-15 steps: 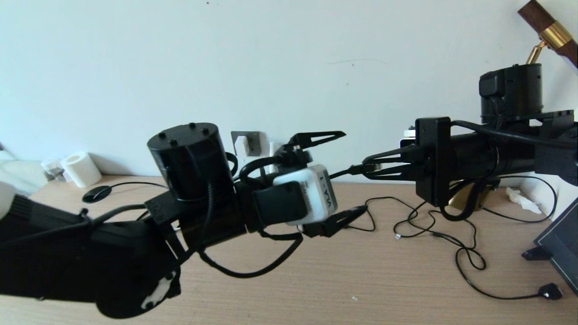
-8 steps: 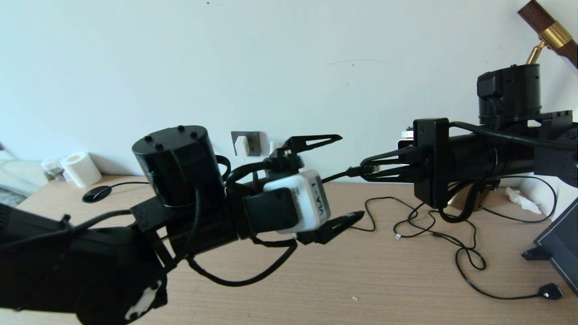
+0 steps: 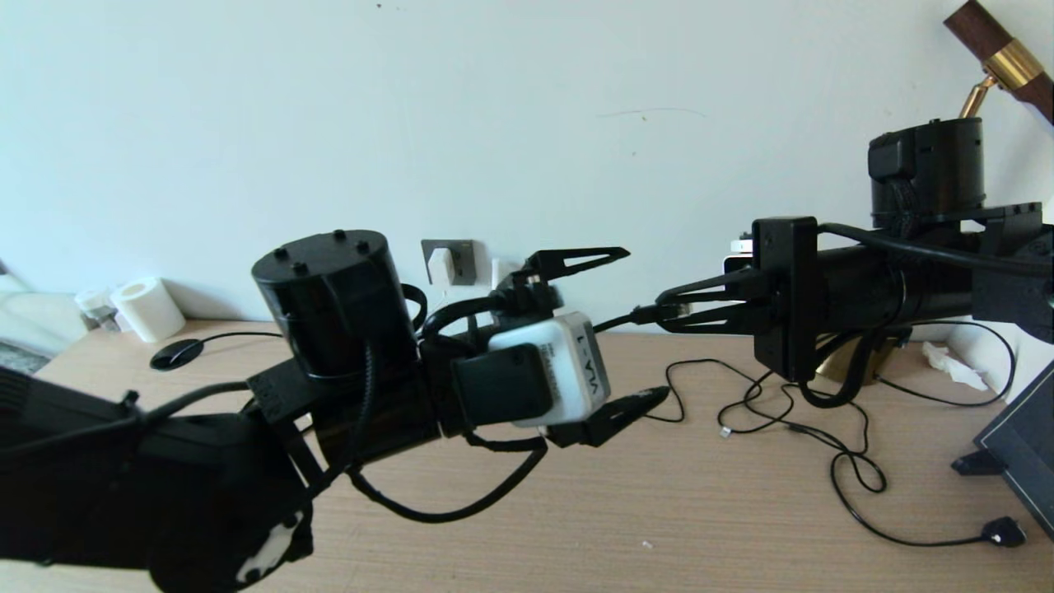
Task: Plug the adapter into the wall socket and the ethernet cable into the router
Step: Hand it to the other hand
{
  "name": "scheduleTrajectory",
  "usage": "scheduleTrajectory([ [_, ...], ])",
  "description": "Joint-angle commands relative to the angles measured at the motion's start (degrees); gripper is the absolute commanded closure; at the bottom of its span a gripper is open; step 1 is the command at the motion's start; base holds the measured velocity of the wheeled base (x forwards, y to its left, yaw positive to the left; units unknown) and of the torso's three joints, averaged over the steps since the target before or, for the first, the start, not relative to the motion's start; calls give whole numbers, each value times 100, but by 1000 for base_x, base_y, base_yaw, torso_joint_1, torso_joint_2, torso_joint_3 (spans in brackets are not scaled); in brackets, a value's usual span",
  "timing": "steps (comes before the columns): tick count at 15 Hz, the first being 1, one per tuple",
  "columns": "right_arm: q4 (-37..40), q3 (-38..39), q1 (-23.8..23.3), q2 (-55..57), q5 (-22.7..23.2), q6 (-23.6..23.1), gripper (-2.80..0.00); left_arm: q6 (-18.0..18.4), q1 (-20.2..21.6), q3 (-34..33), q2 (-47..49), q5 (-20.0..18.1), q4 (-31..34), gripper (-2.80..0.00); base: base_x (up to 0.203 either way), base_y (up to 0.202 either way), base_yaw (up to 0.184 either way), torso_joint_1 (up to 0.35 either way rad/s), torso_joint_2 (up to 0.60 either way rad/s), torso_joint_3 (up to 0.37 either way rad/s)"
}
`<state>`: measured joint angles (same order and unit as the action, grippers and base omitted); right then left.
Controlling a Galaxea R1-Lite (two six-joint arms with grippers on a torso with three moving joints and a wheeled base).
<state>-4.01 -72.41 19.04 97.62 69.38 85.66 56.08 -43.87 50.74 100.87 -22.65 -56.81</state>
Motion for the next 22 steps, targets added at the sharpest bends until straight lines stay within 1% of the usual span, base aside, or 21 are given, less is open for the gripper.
scheduleTrajectory([
  [1,-3,9,3,-6,41,47,0,26,2,17,82,-11,-32,-280,0,0,0,0,0,0],
  [4,-3,52,3,-1,41,-15,0,26,2,77,91,-11,-32,-280,0,0,0,0,0,0],
  [5,-3,52,3,-2,41,-23,0,26,2,83,91,-11,-32,0,0,0,0,0,0,0],
  [19,-3,61,82,2,23,-41,0,-26,-86,50,56,-11,-41,0,0,0,0,0,0,0],
  [20,-4,80,82,-6,11,-127,-280,-26,-86,50,47,-11,-41,0,0,0,0,0,0,0],
  [22,5,87,82,-15,-29,-199,-280,-32,-77,41,23,-11,-41,0,0,0,0,0,0,0],
])
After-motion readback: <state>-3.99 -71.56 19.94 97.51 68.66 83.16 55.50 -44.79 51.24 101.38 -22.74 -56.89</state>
